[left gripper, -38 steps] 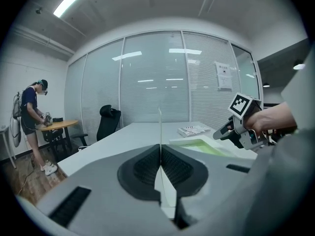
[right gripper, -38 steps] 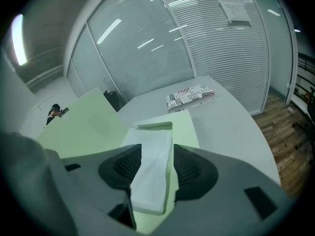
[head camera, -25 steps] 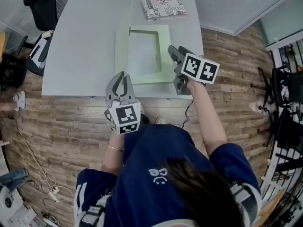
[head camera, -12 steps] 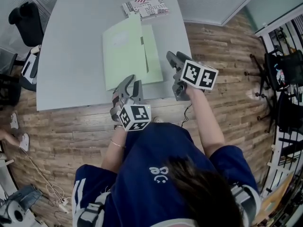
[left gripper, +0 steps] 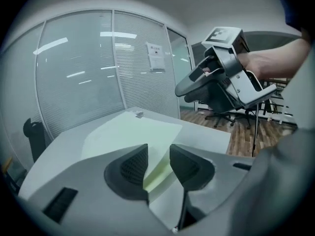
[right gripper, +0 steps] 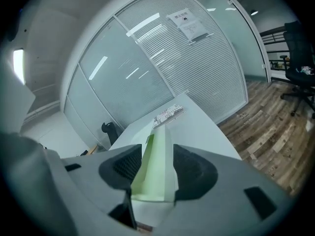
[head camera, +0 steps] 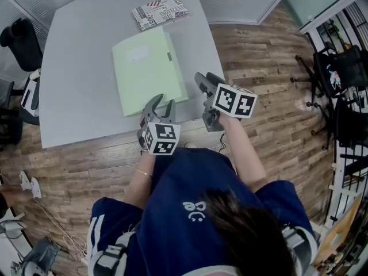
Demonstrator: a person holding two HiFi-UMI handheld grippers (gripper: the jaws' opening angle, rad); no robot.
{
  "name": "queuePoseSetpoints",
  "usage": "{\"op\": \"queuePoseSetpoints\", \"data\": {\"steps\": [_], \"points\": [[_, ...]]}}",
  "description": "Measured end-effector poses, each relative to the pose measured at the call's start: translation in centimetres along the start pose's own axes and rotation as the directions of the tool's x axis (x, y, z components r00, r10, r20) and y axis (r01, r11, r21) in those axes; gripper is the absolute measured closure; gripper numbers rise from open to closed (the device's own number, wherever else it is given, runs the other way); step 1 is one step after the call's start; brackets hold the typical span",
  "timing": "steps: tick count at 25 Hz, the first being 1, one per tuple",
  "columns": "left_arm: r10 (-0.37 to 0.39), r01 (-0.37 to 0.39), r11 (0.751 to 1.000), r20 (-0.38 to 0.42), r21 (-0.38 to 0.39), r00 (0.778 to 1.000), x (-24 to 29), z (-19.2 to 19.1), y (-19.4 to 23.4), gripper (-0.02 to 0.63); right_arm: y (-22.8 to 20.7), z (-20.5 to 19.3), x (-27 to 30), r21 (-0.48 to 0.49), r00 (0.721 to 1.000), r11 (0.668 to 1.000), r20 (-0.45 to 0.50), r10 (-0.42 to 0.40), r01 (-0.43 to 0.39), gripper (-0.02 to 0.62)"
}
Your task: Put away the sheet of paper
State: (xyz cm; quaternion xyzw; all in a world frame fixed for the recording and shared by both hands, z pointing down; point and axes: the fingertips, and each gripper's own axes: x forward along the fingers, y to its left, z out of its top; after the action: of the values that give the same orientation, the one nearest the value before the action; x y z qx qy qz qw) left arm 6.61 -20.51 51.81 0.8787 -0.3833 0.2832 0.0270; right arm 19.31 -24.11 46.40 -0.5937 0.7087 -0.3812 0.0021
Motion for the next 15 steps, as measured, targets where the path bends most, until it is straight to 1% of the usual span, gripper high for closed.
{"op": "queuePoseSetpoints", "data": {"steps": [5,7,10,11,13,15], "points": [[-0.067,0.066,0.997,-0.051,-0.033,0.996,1.0,-1.3,-1.1,0.465,-0.6,-1.2,-0.4,-0.001,1.0,1.0,-0.016,0.001,-0.001,0.369],[-0.09,0.087,0.994,-0.05,-0.073,0.995,1.0,-1.3,-1.3,0.454,-0.5,-1.7,-0.6,-0.011,1.0,1.0,-0.024,0.017,-0.017,0.359],[-0.127,0.123,0.986,-0.028,-0.115,0.992,0.8,-0.8,-1.5,0.442,0.6,-2.0,-0.8,-0.059,0.998,0.996,-0.023,0.062,-0.063,0.342],[-0.153,0.148,0.979,-0.024,-0.141,0.988,0.7,-0.7,-1.7,0.433,0.9,-2.0,-0.9,-0.071,0.997,0.994,-0.018,0.077,-0.078,0.342],[-0.203,0.195,0.954,-0.011,-0.229,0.979,0.6,-0.6,-2.1,0.423,1.6,-2.1,-0.9,-0.087,0.995,0.991,-0.01,0.101,-0.102,0.342],[-0.221,0.211,0.932,0.0,-0.294,0.975,0.4,-0.7,-2.1,0.421,2.3,-2.1,-0.9,-0.109,0.993,0.987,-0.007,0.121,-0.121,0.342]]}}
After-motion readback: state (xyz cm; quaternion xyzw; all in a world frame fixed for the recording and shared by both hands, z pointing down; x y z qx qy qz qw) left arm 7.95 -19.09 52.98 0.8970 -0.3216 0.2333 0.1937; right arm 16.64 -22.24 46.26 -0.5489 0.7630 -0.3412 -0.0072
